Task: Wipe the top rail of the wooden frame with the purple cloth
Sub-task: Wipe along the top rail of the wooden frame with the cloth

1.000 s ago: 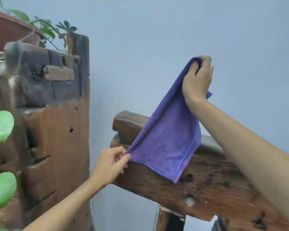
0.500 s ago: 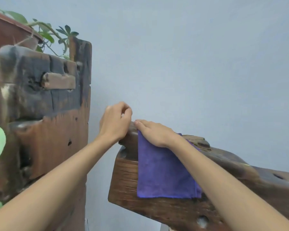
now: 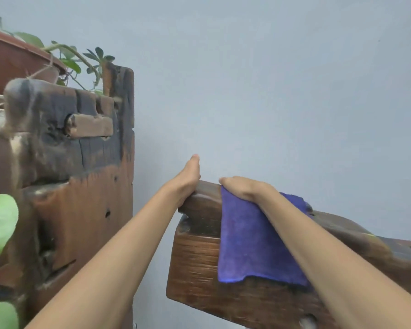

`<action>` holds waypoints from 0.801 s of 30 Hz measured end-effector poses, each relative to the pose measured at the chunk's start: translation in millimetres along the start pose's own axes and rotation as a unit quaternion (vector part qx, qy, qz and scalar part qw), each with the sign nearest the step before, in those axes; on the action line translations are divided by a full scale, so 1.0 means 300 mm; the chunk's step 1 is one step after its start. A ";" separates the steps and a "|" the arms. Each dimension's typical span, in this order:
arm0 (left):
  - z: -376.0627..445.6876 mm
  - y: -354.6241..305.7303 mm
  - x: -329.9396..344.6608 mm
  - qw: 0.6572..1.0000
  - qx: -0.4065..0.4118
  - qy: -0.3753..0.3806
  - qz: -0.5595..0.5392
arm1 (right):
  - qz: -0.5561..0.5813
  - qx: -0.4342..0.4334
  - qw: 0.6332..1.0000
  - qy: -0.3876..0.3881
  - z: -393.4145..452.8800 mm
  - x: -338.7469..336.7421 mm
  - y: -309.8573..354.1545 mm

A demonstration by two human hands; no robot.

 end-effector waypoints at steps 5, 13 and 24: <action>-0.037 -0.021 -0.019 0.993 -0.078 -0.011 -0.091 | -0.023 -0.116 0.992 -0.048 -0.107 0.046 0.202; -0.004 0.053 -0.011 0.993 -0.035 0.022 -0.114 | -0.024 -0.046 0.998 -0.046 -0.170 0.016 -0.124; -0.027 0.154 -0.018 0.926 -0.020 0.035 -0.375 | 0.012 -0.053 0.998 0.024 -0.034 0.051 0.232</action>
Point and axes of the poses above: each hand's wrist, its own z-axis towards the middle knuckle, its own x-axis out of the palm, y = z × x, the point moved 5 cm from there along z, towards the middle knuckle, and after that the axes turned 8 degrees about -z, right-handed, at the moved point
